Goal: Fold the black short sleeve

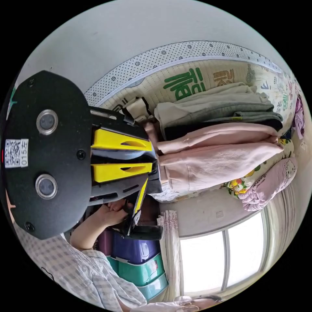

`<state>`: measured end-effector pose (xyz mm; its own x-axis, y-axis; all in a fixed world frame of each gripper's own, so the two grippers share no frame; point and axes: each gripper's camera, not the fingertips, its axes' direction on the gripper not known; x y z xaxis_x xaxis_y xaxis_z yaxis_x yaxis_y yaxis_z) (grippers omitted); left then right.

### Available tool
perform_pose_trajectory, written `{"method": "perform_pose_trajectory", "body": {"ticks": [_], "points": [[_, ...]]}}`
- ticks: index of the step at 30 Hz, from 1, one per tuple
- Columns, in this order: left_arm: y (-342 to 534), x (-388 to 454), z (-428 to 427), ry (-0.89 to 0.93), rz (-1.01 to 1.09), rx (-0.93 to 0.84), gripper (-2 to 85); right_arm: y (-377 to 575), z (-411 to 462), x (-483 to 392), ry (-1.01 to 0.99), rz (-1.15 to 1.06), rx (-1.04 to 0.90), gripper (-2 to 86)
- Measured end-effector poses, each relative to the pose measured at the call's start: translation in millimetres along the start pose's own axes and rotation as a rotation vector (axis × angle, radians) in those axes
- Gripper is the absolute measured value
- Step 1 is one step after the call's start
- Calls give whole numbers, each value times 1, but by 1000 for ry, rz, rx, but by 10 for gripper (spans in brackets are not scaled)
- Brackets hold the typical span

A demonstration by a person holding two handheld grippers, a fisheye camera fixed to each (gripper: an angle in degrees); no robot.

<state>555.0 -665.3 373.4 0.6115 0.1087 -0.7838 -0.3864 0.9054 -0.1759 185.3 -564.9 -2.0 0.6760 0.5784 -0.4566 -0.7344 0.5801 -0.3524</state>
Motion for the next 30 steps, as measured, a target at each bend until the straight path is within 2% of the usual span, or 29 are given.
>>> {"method": "perform_pose_trajectory", "body": {"ticks": [6, 10, 12, 15, 18, 21, 23, 27, 30], "points": [[4, 6, 25, 27, 93, -96, 86, 46, -53, 50, 3, 141, 113, 3], [22, 3, 38, 111, 101, -123, 93, 73, -68, 77, 11, 216, 170, 1], [33, 0, 39, 97, 107, -128, 107, 81, -67, 83, 3, 229, 177, 1], [51, -8, 28, 183, 94, -90, 136, 92, -62, 90, -57, 247, 200, 1], [71, -24, 19, 67, 54, -77, 117, 101, -57, 91, -43, 237, 219, 1], [87, -44, 18, 124, 22, -64, 67, 111, -53, 94, -53, 231, 238, 1], [97, -50, 13, 87, 13, -41, 29, 117, -55, 96, -66, 226, 262, 1], [131, -42, -29, 73, 102, 64, 1, 131, -82, 86, -80, 154, 383, 1], [168, -37, -79, 74, 161, 189, -4, 143, -119, 79, -203, 109, 538, 0]]}}
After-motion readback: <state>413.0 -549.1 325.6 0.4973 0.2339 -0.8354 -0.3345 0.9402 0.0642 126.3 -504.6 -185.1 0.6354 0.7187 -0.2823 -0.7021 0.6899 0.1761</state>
